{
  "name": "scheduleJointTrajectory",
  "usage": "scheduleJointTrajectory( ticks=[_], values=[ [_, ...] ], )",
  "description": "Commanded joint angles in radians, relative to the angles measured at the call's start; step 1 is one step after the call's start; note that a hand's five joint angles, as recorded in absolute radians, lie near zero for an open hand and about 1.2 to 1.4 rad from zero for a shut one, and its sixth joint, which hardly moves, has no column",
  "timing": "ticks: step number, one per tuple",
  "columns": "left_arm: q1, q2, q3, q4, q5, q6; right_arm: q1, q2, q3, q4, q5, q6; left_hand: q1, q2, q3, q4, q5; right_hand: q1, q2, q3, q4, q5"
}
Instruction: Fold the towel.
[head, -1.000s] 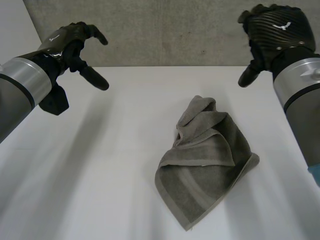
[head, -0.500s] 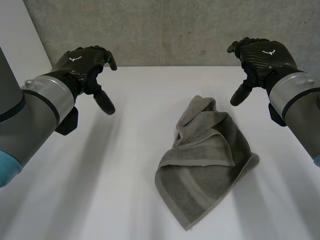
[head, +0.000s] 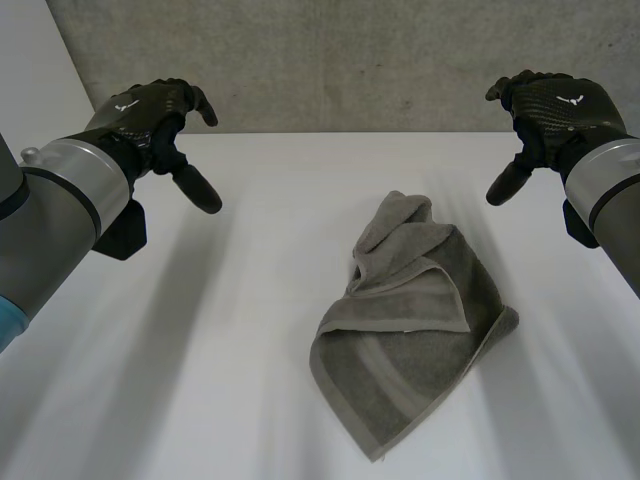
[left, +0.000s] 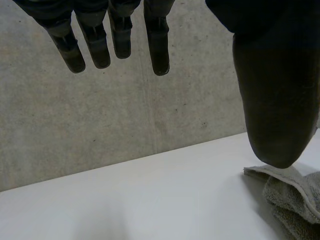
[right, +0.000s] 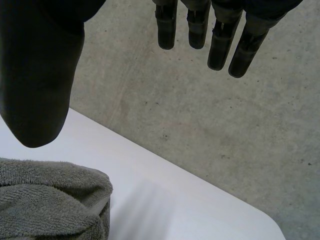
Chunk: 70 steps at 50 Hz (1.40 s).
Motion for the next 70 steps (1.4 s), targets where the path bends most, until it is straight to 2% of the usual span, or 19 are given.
scheduleJointTrajectory(
  ticks=[1,8,13,14,18,23,28,34,48,50,51,56,59,61,62,64,65,67,70],
  values=[
    [-0.004,0.000,-0.009,0.001,0.010,0.004,0.002,-0.002,-0.002,0.000,-0.006,-0.005,-0.068,-0.061,-0.065,-0.072,-0.049,-0.058,-0.076,-0.074,-0.087,-0.060],
    [-0.045,-0.011,-0.033,0.005,0.019,0.012,0.002,0.001,-0.023,0.006,-0.023,-0.023,-0.021,-0.014,-0.019,-0.025,-0.002,-0.058,-0.076,-0.074,-0.087,-0.060],
    [-0.128,-0.066,-0.059,0.028,0.059,0.019,0.002,0.018,-0.045,0.053,-0.089,-0.150,-0.021,-0.014,-0.018,-0.025,-0.002,-0.058,-0.076,-0.074,-0.087,-0.060],
    [-0.160,-0.103,-0.065,0.042,0.078,0.030,0.002,0.035,-0.045,0.078,-0.112,-0.223,-0.021,-0.014,-0.018,-0.025,-0.002,-0.058,-0.076,-0.074,-0.087,-0.060],
    [-0.211,-0.166,-0.082,0.062,0.104,0.079,0.000,0.086,-0.043,0.109,-0.111,-0.377,-0.021,-0.014,-0.018,-0.025,-0.002,-0.058,-0.076,-0.074,-0.087,-0.060],
    [-0.281,-0.302,-0.114,0.138,0.105,0.208,-0.001,0.121,-0.045,0.112,-0.104,-0.388,-0.018,-0.011,-0.016,-0.022,0.001,-0.058,-0.076,-0.074,-0.087,-0.060],
    [-0.305,-0.376,-0.116,0.246,0.099,0.239,-0.012,0.141,-0.028,0.112,-0.106,-0.390,0.037,0.045,0.040,0.034,0.057,-0.058,-0.076,-0.074,-0.087,-0.060],
    [-0.305,-0.420,-0.113,0.327,0.101,0.243,-0.014,0.155,-0.025,0.112,-0.106,-0.390,0.234,0.241,0.237,0.230,0.253,-0.058,-0.076,-0.074,-0.087,-0.060],
    [-0.305,-0.508,-0.085,0.347,0.102,0.243,-0.017,0.188,-0.014,0.108,-0.104,-0.393,0.314,0.321,0.316,0.310,0.333,-0.058,-0.076,-0.074,-0.087,-0.060],
    [-0.303,-0.516,-0.078,0.349,0.104,0.242,-0.015,0.195,-0.014,0.108,-0.106,-0.393,0.559,0.566,0.562,0.555,0.578,-0.058,-0.076,-0.074,-0.087,-0.060],
    [-0.303,-0.516,-0.078,0.349,0.104,0.242,-0.012,0.198,-0.012,0.108,-0.106,-0.393,0.560,0.568,0.563,0.557,0.580,-0.058,-0.076,-0.074,-0.087,-0.060],
    [-0.302,-0.526,-0.072,0.347,0.101,0.243,-0.008,0.211,-0.011,0.108,-0.106,-0.393,0.850,0.858,0.853,0.847,0.870,-0.058,-0.076,-0.074,-0.087,-0.060],
    [-0.299,-0.525,-0.070,0.341,0.099,0.243,-0.005,0.216,-0.012,0.108,-0.106,-0.393,0.904,0.911,0.906,0.900,0.923,-0.058,-0.076,-0.074,-0.087,-0.060],
    [-0.286,-0.513,-0.067,0.332,0.098,0.242,-0.005,0.216,-0.011,0.108,-0.106,-0.393,1.143,1.150,1.146,1.139,1.162,-0.058,-0.076,-0.074,-0.087,-0.060],
    [-0.286,-0.512,-0.067,0.332,0.098,0.242,-0.005,0.216,-0.011,0.108,-0.106,-0.393,1.144,1.151,1.147,1.141,1.163,-0.058,-0.076,-0.074,-0.087,-0.060],
    [-0.227,-0.455,-0.079,0.303,0.087,0.240,-0.005,0.216,-0.011,0.108,-0.104,-0.396,1.144,1.151,1.147,1.141,1.163,-0.058,-0.076,-0.074,-0.087,-0.060],
    [-0.226,-0.454,-0.079,0.303,0.087,0.240,-0.005,0.216,-0.011,0.108,-0.104,-0.396,1.144,1.151,1.147,1.141,1.163,-0.058,-0.076,-0.074,-0.087,-0.060],
    [-0.146,-0.372,-0.102,0.252,0.078,0.243,-0.005,0.213,-0.012,0.112,-0.108,-0.397,1.144,1.151,1.147,1.141,1.163,-0.058,-0.076,-0.074,-0.087,-0.060],
    [-0.101,-0.339,-0.113,0.231,0.079,0.242,-0.005,0.205,-0.017,0.117,-0.109,-0.399,1.144,1.151,1.147,1.141,1.163,-0.058,-0.076,-0.074,-0.087,-0.060]
  ],
)
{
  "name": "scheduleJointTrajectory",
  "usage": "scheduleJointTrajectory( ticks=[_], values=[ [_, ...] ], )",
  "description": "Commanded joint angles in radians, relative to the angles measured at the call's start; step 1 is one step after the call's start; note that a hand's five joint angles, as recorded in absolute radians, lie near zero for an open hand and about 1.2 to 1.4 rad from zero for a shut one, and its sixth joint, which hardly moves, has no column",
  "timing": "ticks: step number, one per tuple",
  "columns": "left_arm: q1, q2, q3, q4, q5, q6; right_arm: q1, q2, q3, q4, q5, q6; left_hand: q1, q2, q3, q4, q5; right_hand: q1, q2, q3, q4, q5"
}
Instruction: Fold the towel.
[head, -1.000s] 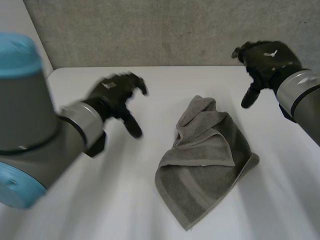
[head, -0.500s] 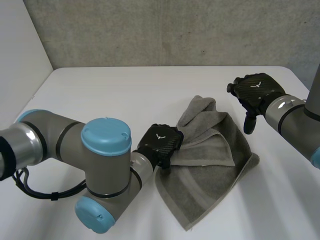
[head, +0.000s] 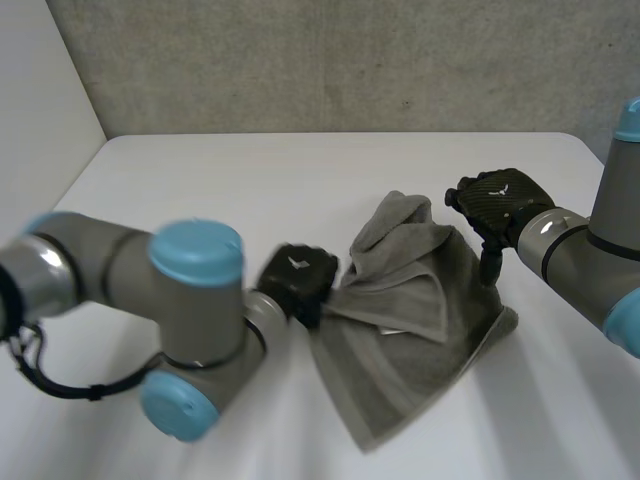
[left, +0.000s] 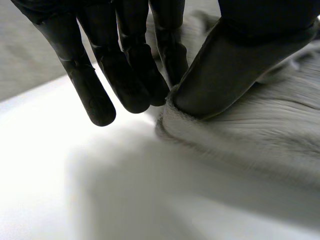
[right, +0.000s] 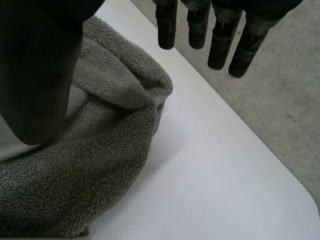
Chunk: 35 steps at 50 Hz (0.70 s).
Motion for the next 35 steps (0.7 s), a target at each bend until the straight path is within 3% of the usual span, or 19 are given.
scheduleJointTrajectory(
  ticks=[1,2,3,5,8,10,13,21,22,23,25,33,35],
  values=[
    [0.184,0.150,-0.042,-0.083,-0.008,-0.002,0.000,-0.011,-0.006,0.008,-0.003,-0.004,0.119,0.055,0.056,0.041,0.097,-0.054,-0.076,-0.070,-0.087,-0.060],
    [0.242,0.170,-0.046,-0.086,-0.007,-0.002,0.000,-0.015,-0.007,0.009,-0.003,-0.004,0.119,0.055,0.056,0.041,0.097,-0.054,-0.076,-0.070,-0.087,-0.060],
    [0.242,0.170,-0.046,-0.086,-0.007,-0.002,0.000,-0.015,-0.007,0.009,-0.003,-0.004,0.119,0.055,0.056,0.041,0.097,-0.054,-0.076,-0.070,-0.087,-0.060],
    [0.354,0.188,-0.042,-0.087,-0.003,-0.003,0.000,-0.020,-0.006,0.009,-0.005,-0.005,0.119,0.055,0.056,0.041,0.097,-0.054,-0.076,-0.070,-0.087,-0.060],
    [0.402,0.185,-0.032,-0.090,-0.002,-0.003,0.001,-0.031,-0.001,0.009,-0.008,-0.005,0.119,0.055,0.056,0.041,0.097,-0.054,-0.076,-0.070,-0.087,-0.060],
    [0.483,0.172,-0.011,-0.089,0.004,-0.003,0.001,-0.032,0.001,0.008,-0.008,-0.005,0.119,0.055,0.056,0.041,0.097,-0.054,-0.076,-0.070,-0.087,-0.060],
    [0.540,0.139,0.013,-0.089,0.024,-0.008,0.003,-0.031,0.014,0.008,-0.011,-0.007,0.119,0.055,0.056,0.041,0.097,-0.054,-0.076,-0.070,-0.087,-0.060],
    [0.598,0.092,0.009,-0.092,0.047,-0.019,0.078,-0.009,0.051,0.002,-0.012,-0.019,0.093,0.029,0.030,0.015,0.071,-0.054,-0.076,-0.070,-0.087,-0.060],
    [0.600,0.093,0.001,-0.092,0.047,-0.023,0.078,-0.009,0.051,0.002,-0.012,-0.019,-0.102,-0.166,-0.165,-0.180,-0.123,-0.054,-0.076,-0.070,-0.087,-0.060],
    [0.600,0.093,0.001,-0.092,0.047,-0.023,0.090,0.002,0.053,0.003,-0.008,-0.021,-0.104,-0.168,-0.167,-0.182,-0.125,-0.054,-0.076,-0.070,-0.087,-0.060],
    [0.598,0.110,-0.031,-0.092,0.047,-0.031,0.101,0.006,0.053,0.006,0.000,-0.019,-1.027,-1.090,-1.090,-1.104,-1.048,-0.054,-0.076,-0.070,-0.087,-0.060],
    [0.592,0.242,-0.176,-0.090,0.059,-0.025,0.123,-0.004,0.126,-0.006,-0.011,0.041,-1.096,-1.160,-1.159,-1.174,-1.118,-0.046,-0.068,-0.063,-0.079,-0.053],
    [0.588,0.271,-0.210,-0.092,0.062,-0.023,0.123,-0.018,0.158,-0.027,-0.008,0.129,-1.096,-1.160,-1.159,-1.174,-1.118,0.059,0.037,0.042,0.026,0.053]
  ],
)
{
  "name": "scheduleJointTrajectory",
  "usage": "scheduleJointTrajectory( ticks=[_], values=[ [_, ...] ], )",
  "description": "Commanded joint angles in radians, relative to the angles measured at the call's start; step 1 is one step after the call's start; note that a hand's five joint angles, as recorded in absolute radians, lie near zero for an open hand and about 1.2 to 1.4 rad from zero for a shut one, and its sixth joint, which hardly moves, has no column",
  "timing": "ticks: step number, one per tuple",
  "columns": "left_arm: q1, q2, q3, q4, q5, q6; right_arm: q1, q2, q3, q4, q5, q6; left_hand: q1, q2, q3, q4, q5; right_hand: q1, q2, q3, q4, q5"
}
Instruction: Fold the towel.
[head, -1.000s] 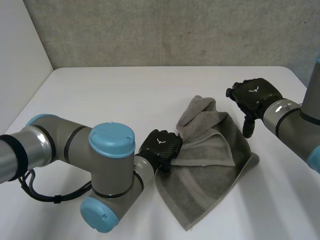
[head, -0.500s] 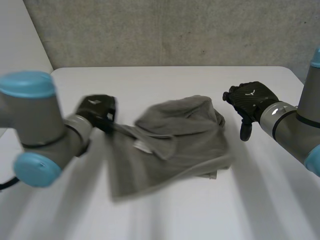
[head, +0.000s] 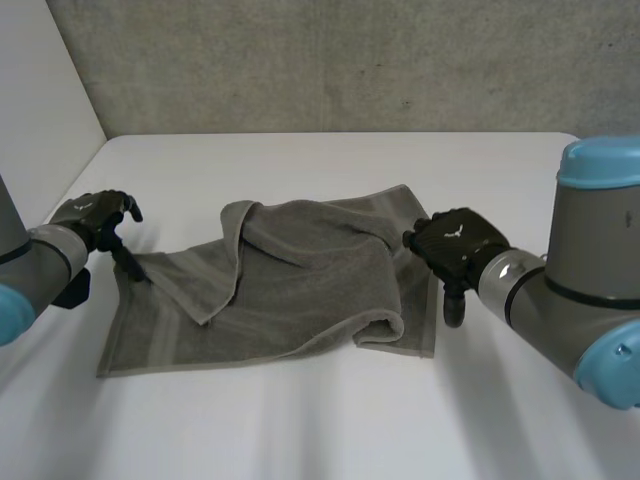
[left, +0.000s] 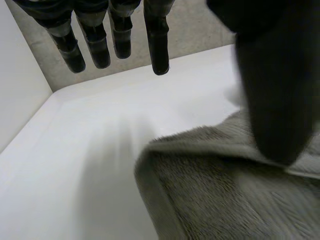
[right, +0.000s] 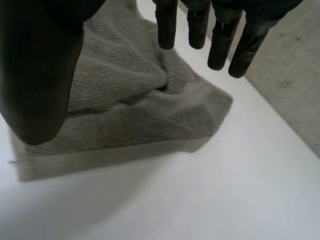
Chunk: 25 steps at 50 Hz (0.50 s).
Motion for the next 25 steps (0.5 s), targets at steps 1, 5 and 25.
scheduleJointTrajectory(
  ticks=[1,5,25],
  values=[
    [-0.013,0.109,-0.119,0.000,0.008,0.006,0.005,-0.020,0.067,-0.029,-0.001,0.122,-0.072,-0.067,-0.071,-0.075,-0.051,0.059,0.040,0.043,0.026,0.053],
    [-0.036,0.221,-0.244,0.000,0.067,0.011,0.002,-0.034,0.127,-0.066,-0.001,0.251,-0.066,-0.061,-0.065,-0.069,-0.045,0.109,0.090,0.092,0.076,0.103],
    [-0.038,0.251,-0.545,0.029,0.221,0.313,-0.001,0.021,0.293,-0.299,0.040,0.262,-0.013,-0.008,-0.012,-0.016,0.008,0.230,0.211,0.213,0.197,0.223]
  ],
)
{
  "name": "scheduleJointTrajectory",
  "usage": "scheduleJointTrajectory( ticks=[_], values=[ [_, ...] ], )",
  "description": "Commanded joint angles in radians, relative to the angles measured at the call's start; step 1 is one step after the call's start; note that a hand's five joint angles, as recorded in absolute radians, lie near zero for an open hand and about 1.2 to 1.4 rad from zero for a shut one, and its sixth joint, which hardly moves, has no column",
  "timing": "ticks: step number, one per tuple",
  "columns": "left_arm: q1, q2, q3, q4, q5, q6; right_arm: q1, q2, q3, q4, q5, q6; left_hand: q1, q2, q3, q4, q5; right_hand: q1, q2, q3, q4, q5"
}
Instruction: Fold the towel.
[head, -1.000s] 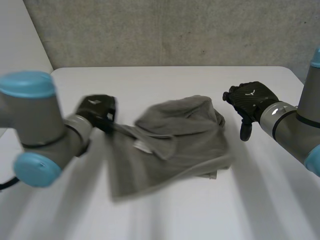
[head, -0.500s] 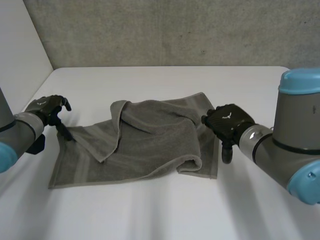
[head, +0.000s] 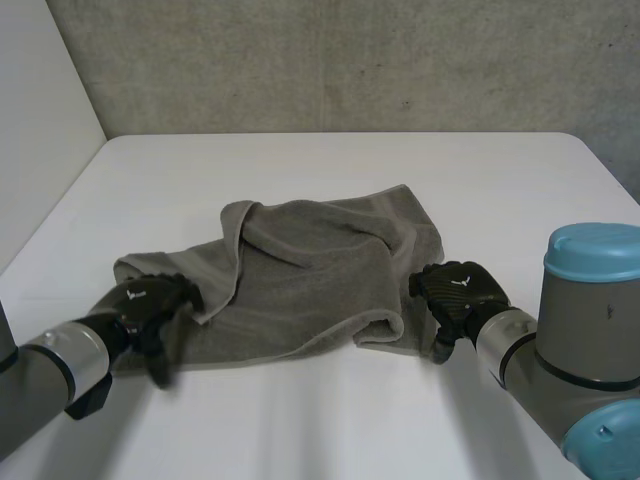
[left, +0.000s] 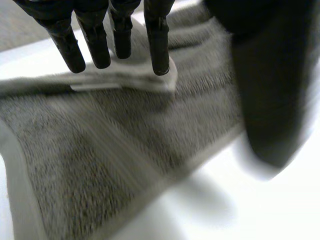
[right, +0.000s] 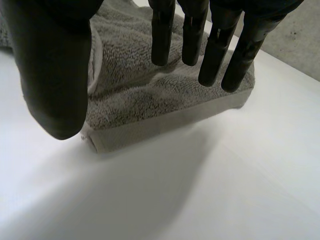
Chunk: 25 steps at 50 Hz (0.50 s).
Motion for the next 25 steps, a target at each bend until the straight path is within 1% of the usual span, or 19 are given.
scheduleJointTrajectory(
  ticks=[1,6,8,19,25],
  values=[
    [0.015,-0.058,-0.023,0.019,-0.005,0.122,-0.001,0.034,0.015,-0.053,0.002,-0.006,-0.013,-0.008,-0.012,-0.016,0.005,0.030,0.031,0.024,0.023,0.012],
    [0.027,-0.094,-0.019,0.059,-0.005,0.140,0.000,0.063,0.026,-0.099,0.002,-0.006,-0.016,-0.011,-0.015,-0.019,0.003,0.039,0.039,0.033,0.031,0.021],
    [0.027,-0.112,-0.014,0.101,-0.007,0.140,0.002,0.083,0.026,-0.111,-0.002,-0.005,-0.016,-0.011,-0.015,-0.019,0.003,0.045,0.045,0.039,0.037,0.027],
    [0.033,-0.144,0.006,0.202,-0.010,0.131,0.004,0.098,0.025,-0.116,-0.002,-0.008,-0.016,-0.011,-0.015,-0.019,0.003,0.045,0.045,0.039,0.037,0.027],
    [0.033,-0.180,0.014,0.223,-0.011,0.132,0.004,0.097,0.026,-0.116,-0.004,-0.008,-0.013,-0.008,-0.012,-0.016,0.005,0.045,0.045,0.039,0.037,0.027]
  ],
)
